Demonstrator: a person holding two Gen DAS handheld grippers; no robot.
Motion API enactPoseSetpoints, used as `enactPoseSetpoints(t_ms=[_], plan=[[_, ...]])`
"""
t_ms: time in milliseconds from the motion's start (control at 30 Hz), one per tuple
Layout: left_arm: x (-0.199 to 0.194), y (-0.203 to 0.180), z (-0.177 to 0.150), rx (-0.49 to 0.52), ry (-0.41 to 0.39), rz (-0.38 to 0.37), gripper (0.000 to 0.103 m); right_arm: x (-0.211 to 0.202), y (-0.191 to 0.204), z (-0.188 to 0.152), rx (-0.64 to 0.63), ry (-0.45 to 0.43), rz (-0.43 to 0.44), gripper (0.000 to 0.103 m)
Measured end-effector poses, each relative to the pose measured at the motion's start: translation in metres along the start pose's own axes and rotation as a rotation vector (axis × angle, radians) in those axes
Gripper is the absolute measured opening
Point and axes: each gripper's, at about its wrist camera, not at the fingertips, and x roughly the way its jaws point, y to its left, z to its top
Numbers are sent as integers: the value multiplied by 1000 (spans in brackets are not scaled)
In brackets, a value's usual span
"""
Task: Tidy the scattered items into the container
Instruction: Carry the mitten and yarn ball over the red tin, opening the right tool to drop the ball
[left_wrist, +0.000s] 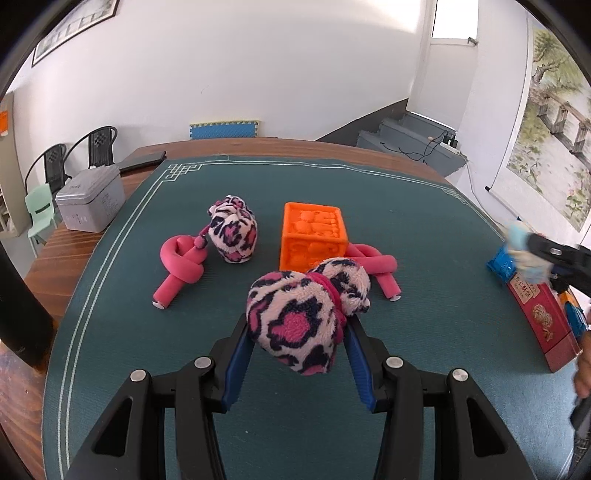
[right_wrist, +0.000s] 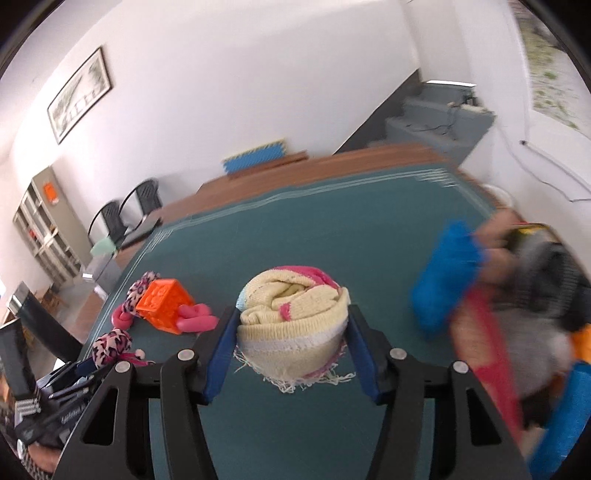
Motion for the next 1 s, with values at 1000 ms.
enactPoseSetpoints(t_ms=[1000], plan=[[-24,-263,21,282,6,-351,50,-63,-150,-34,-25,-27,-276,61]])
